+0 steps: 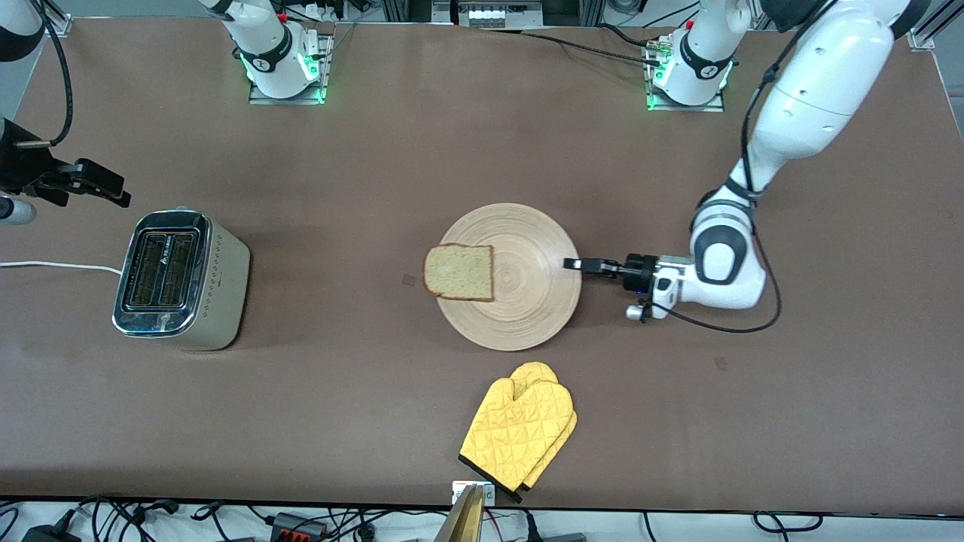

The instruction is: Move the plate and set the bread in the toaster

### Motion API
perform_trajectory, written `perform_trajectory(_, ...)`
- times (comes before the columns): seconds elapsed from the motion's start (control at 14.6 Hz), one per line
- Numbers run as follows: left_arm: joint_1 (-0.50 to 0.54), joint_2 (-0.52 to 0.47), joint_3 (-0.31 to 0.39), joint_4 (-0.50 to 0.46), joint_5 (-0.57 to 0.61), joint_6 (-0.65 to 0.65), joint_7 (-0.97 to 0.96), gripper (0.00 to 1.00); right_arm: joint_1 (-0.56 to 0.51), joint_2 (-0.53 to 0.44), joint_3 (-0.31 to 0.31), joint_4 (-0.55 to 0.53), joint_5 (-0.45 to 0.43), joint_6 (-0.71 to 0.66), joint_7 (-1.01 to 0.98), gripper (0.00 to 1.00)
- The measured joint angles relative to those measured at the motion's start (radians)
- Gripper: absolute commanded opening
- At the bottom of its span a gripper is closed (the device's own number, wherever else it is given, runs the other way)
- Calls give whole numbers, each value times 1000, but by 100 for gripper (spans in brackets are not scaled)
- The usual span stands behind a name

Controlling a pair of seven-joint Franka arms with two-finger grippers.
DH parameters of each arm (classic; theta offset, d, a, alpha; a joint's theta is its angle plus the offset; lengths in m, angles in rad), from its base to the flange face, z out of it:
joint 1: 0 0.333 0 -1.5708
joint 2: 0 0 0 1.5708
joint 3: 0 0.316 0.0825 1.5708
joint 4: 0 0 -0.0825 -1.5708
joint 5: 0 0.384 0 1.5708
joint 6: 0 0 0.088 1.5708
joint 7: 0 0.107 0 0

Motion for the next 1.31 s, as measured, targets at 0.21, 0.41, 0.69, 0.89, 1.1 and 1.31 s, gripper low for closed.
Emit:
perform_trajectory(0.21, -107, 15, 0, 13, -49, 100, -4, 1, 2, 23, 2, -11, 0, 13, -1, 100)
perform_trajectory(0.41, -139, 21, 0, 36, -68, 110, -10, 1, 27, 47, 5, -47, 1, 62, -1, 100)
perform_trajectory(0.69, -177, 26, 0, 49, -99, 121, -8, 1, 86, 75, 9, -73, 3, 71, 2, 100)
perform_trajectory(0.89, -233, 30, 0, 61, -103, 172, -9, 1, 126, 122, 10, -79, 61, 95, 22, 100)
perform_trajectory(1.1, -251, 43, 0, 62, -103, 190, -9, 6, 134, 177, 10, -80, 115, 124, 22, 100)
perform_trajectory(1.31, -249, 60, 5, 66, -103, 191, -9, 17, 178, 218, 11, -81, 123, 138, 22, 100)
